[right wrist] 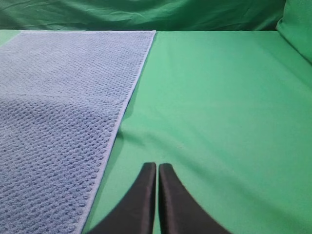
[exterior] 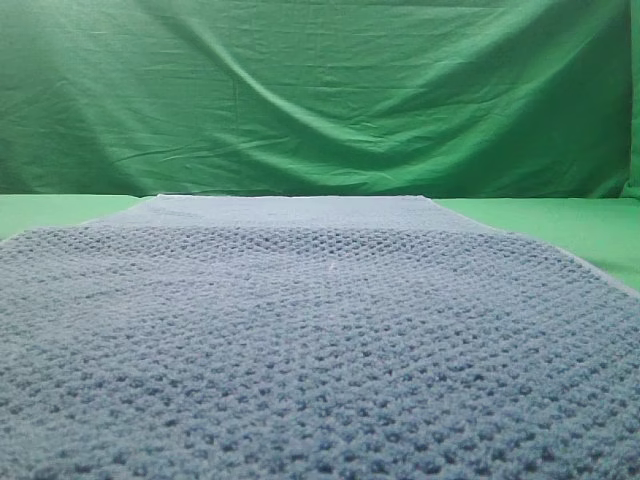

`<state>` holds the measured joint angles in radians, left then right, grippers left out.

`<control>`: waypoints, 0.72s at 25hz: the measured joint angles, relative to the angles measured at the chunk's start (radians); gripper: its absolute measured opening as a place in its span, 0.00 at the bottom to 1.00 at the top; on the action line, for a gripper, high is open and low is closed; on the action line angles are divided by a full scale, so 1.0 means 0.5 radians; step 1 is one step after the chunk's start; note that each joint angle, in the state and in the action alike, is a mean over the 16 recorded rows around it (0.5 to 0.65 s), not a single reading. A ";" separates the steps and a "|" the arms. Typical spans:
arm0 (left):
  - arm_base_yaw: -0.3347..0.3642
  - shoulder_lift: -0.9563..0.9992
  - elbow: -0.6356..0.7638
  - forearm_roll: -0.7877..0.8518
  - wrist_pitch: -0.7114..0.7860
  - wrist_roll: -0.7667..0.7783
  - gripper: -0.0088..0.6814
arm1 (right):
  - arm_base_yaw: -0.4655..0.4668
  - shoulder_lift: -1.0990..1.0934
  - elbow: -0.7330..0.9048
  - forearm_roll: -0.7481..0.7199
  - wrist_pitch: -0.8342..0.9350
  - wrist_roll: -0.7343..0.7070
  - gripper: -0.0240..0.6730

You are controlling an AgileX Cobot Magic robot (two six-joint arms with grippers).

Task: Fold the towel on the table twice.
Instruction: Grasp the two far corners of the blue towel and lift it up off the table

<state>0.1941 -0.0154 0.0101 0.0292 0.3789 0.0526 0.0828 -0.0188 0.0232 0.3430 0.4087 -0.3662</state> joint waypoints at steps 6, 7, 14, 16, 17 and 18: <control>0.000 0.000 0.000 0.000 0.000 0.000 0.01 | 0.000 0.000 0.000 0.000 0.000 0.000 0.03; 0.000 0.000 0.000 0.000 0.000 0.000 0.01 | 0.000 0.000 0.000 0.000 0.000 0.000 0.03; 0.000 0.000 0.000 0.000 0.000 0.000 0.01 | 0.000 0.000 0.000 0.000 0.000 0.000 0.03; 0.000 0.000 0.000 0.000 0.000 0.000 0.01 | 0.000 0.000 0.000 0.000 0.000 0.000 0.03; 0.000 0.000 0.000 0.002 0.000 0.000 0.01 | 0.000 0.000 0.000 0.000 0.000 0.000 0.03; 0.000 0.000 0.000 0.007 0.000 0.000 0.01 | 0.000 0.000 0.000 0.000 0.000 0.000 0.03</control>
<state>0.1941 -0.0154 0.0101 0.0326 0.3789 0.0526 0.0828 -0.0188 0.0232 0.3430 0.4087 -0.3662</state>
